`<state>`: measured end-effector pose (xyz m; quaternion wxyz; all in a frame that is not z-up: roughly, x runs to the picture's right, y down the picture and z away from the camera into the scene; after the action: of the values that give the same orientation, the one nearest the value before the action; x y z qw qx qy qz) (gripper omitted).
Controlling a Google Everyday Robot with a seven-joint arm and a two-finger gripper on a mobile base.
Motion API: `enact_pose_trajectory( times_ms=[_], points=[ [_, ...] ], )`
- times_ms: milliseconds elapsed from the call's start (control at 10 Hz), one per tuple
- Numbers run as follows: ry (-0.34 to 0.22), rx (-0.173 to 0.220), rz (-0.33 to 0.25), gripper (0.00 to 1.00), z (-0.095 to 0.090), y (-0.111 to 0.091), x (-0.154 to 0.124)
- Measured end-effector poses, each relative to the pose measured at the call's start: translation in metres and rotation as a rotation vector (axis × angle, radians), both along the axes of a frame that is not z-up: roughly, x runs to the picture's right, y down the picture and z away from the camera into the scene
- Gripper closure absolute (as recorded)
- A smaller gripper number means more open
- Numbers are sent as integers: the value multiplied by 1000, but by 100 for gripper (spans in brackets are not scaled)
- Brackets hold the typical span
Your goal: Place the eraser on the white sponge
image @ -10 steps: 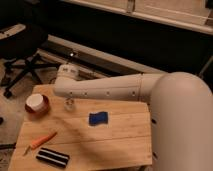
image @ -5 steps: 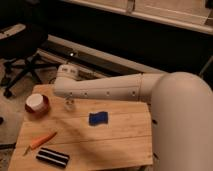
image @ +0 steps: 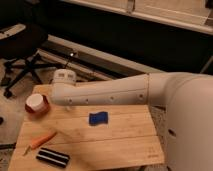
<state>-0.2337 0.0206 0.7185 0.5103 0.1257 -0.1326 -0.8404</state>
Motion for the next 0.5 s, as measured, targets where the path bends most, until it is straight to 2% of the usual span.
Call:
enact_pose_trajectory(
  times_ms=[300,500],
  points=[
    [-13,-25,-123,20,-21,37,-9],
    [-95,-71,-304,20,-33,80,-42]
  ],
)
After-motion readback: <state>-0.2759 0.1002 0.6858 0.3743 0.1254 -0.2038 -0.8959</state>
